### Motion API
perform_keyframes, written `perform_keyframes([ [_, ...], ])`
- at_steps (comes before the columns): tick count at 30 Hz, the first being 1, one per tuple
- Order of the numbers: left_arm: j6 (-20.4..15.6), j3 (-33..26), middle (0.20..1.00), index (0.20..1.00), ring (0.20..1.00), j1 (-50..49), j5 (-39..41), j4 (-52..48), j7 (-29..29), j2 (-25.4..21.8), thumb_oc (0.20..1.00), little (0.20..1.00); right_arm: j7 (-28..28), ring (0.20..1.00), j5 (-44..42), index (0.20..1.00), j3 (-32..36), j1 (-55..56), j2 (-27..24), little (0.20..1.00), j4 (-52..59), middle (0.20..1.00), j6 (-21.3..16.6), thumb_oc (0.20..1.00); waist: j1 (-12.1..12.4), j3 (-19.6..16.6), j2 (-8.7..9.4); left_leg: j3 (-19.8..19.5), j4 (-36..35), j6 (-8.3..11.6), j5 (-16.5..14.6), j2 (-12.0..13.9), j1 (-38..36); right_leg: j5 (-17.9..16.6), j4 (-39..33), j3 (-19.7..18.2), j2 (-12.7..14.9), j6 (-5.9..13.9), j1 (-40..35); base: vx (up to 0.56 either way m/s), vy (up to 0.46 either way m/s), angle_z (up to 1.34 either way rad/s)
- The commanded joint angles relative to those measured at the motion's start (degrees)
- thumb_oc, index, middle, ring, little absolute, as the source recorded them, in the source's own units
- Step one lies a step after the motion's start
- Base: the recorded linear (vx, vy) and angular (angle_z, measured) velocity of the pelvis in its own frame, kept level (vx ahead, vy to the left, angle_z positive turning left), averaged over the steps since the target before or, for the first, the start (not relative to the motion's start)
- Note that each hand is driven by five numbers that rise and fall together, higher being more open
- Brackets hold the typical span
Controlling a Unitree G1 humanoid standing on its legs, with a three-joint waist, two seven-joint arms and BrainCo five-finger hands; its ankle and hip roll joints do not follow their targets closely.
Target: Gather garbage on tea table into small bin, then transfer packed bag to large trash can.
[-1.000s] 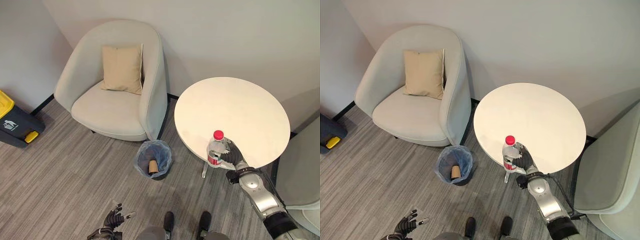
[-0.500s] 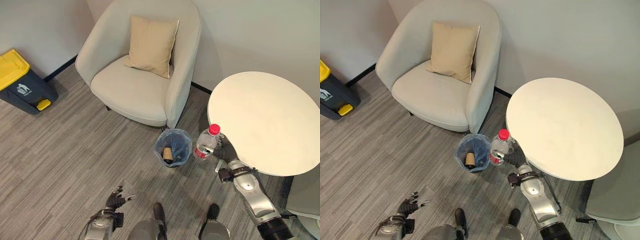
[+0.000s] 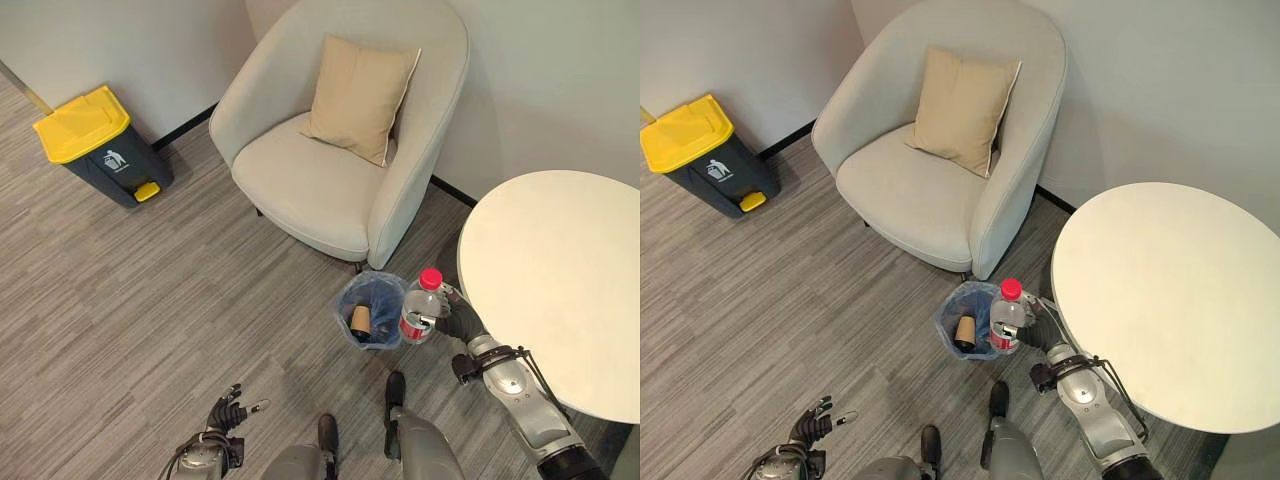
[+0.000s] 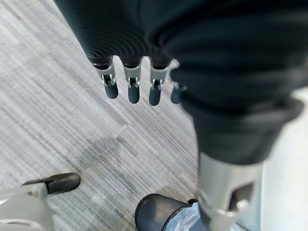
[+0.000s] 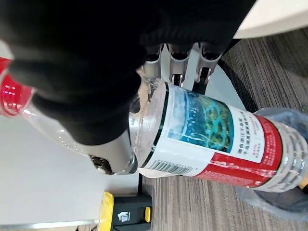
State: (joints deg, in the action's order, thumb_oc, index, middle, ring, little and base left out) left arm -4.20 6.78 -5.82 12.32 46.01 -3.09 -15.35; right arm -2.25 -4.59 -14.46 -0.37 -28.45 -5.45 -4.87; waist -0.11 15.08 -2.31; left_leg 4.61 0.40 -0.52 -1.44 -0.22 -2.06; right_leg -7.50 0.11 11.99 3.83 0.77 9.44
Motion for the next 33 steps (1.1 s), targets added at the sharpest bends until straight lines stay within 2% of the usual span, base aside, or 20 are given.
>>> perform_keyframes([
  [1,-0.78,1.12,1.0,1.0,1.0,1.05,-2.0,-1.03,0.75,-2.01,1.0,1.0,0.22,0.2,-1.17,0.2,2.84,-1.56,-1.24,0.2,5.4,0.2,-4.18,0.2,-1.5,-1.04,1.72,-0.25,12.22,5.09,-5.11,1.63,5.03,11.62,3.83,-1.34,1.88,2.56,-4.16,0.03,-0.126,0.42],
  [3,-0.81,1.32,1.0,1.0,1.0,1.46,-2.22,-0.43,0.86,-1.59,1.0,1.0,0.48,0.2,-0.95,0.2,2.59,-1.67,-1.84,0.2,5.13,0.2,-3.98,0.2,-1.49,-0.71,1.71,-0.18,14.24,5.4,-4.35,2.17,6.13,12.09,2.78,-1.12,1.57,2.02,-5.46,0.05,-0.072,0.19],
  [4,-0.8,1.95,1.0,1.0,1.0,1.84,-2.55,0.12,1.1,-1.12,1.0,1.0,0.65,0.2,-0.23,0.2,1.89,-2.27,-2.44,0.2,4.5,0.2,-3.8,0.2,-1.2,-0.39,1.81,-0.45,12.22,5.0,-4.64,2.29,7.77,12.53,1.67,-1.02,1.91,2.07,-6.36,0.11,0.043,-0.05],
  [5,-0.88,2.94,1.0,1.0,1.0,2.7,-3.34,0.76,0.85,-1.04,1.0,1.0,0.03,0.2,-0.86,0.2,1.92,-3.09,-2.44,0.2,3.78,0.2,-3.93,0.2,-0.85,-0.06,2.09,-0.12,8.78,5.02,-1.76,2.28,12.07,12.2,0.35,-1.26,2.25,2.89,-6.87,0.13,0.099,-0.02],
  [8,-0.83,2.69,1.0,1.0,1.0,2.24,-3.18,0.38,0.94,-1.23,1.0,1.0,-0.05,0.2,-0.82,0.2,1.68,-3.4,-2.19,0.2,3.01,0.2,-3.94,0.2,-0.47,-0.14,1.63,-0.7,7.41,4.97,-1.16,2.48,11.68,12.7,0.95,-2.05,1.76,3.05,-6.69,0.07,0.099,-0.05],
  [11,-0.73,2.26,1.0,1.0,1.0,1.64,-3.2,1.02,1.25,-1.22,1.0,1.0,0.25,0.2,0.41,0.2,1.59,-3.24,-1.73,0.2,2.69,0.2,-3.52,0.2,-0.31,-0.3,1.47,-0.74,7.99,4.42,-1.81,1.49,11.38,12.78,1.73,-3.48,2.28,3.33,-7.04,0.13,0.194,-0.54],
  [13,-0.72,1.85,1.0,1.0,1.0,1.4,-3.54,1.39,1.37,-1.87,1.0,1.0,0.29,0.2,1.19,0.2,1.57,-3.74,-1.0,0.2,3.04,0.2,-3.11,0.2,-0.11,-0.39,1.42,0.19,7.14,3.24,-2.53,0.85,10.42,12.89,3.14,-4.9,3.14,3.85,-6.65,0.11,0.199,-0.56],
  [20,-1.43,1.81,1.0,1.0,1.0,4.03,-2.49,-0.39,-0.01,-4.41,1.0,1.0,-1.45,0.2,2.08,0.2,0.01,-8.93,0.41,0.2,2.18,0.2,-3.22,0.2,0.48,2.23,2.04,2.09,10.75,1.58,-4.37,0.11,13.69,12.74,8.08,-6.94,4.37,4.45,-1.18,-0.01,0.1,-0.17],
  [24,-1.74,2.8,1.0,1.0,1.0,6.29,-1.04,-1.19,-1.36,-4.86,1.0,1.0,-4.06,0.2,3.48,0.2,-2.38,-14.41,1.22,0.2,-0.81,0.2,-3.07,0.2,0.99,4.93,2.08,1.98,13.35,1.48,-4.63,0.41,17.48,12.56,10.77,-7.39,4.39,4.23,3.32,-0.1,-0.006,0.06],
  [25,-2.26,4.61,1.0,1.0,1.0,8.25,1.25,-2.4,-2.96,-4.52,1.0,1.0,-7.91,0.2,4.88,0.2,-4.74,-20.96,2.73,0.2,-4.62,0.2,-2.35,0.2,1.86,8.08,1.15,1.53,16.78,1.46,-4.48,0.47,23.11,12.74,14.86,-7.47,4.88,3.72,9.58,-0.16,-0.038,0.07],
  [26,-2.27,4.59,1.0,1.0,1.0,8.29,1.25,-2.38,-2.97,-4.51,1.0,1.0,-7.94,0.2,4.88,0.2,-4.78,-21.05,2.74,0.2,-4.71,0.2,-2.39,0.2,1.86,8.08,1.12,1.52,17.15,1.47,-4.77,0.52,23.28,13.02,15.23,-7.49,4.87,3.72,9.77,-0.21,-0.065,0.09],
  [29,-2.64,6.68,1.0,1.0,1.0,10.92,3.15,-4.69,-4.12,-4.38,1.0,1.0,-11.84,0.2,5.7,0.2,-6.13,-28.08,3.52,0.2,-8.29,0.2,-1.82,0.2,2.35,11.19,0.19,0.81,22.75,1.4,-4.46,0.57,32.89,14.16,22.07,-7.33,5.63,2.79,19.48,-0.17,-0.065,0.2],
  [30,-2.69,7.05,1.0,1.0,1.0,12.25,4.03,-5.47,-4.89,-4.85,1.0,1.0,-13.57,0.2,6.27,0.2,-6.94,-31.74,3.36,0.2,-10.34,0.2,-1.47,0.2,2.77,12.49,-0.29,0.31,26.48,1.75,-6.46,0.95,36.93,16.55,26.59,-7.61,5.78,2.73,23.73,-0.12,-0.063,0.26],
  [33,-2.75,7.11,1.0,1.0,1.0,13.12,4.62,-6.33,-5.34,-5.5,1.0,1.0,-14.53,0.2,6.68,0.2,-7.79,-34.84,2.92,0.2,-12.74,0.2,-1.02,0.2,3.05,13.31,-0.52,-0.11,30.19,1.64,-6.94,1.12,41.77,17.44,30.21,-7.63,6.05,2.39,28.21,-0.09,-0.045,0.22],
])
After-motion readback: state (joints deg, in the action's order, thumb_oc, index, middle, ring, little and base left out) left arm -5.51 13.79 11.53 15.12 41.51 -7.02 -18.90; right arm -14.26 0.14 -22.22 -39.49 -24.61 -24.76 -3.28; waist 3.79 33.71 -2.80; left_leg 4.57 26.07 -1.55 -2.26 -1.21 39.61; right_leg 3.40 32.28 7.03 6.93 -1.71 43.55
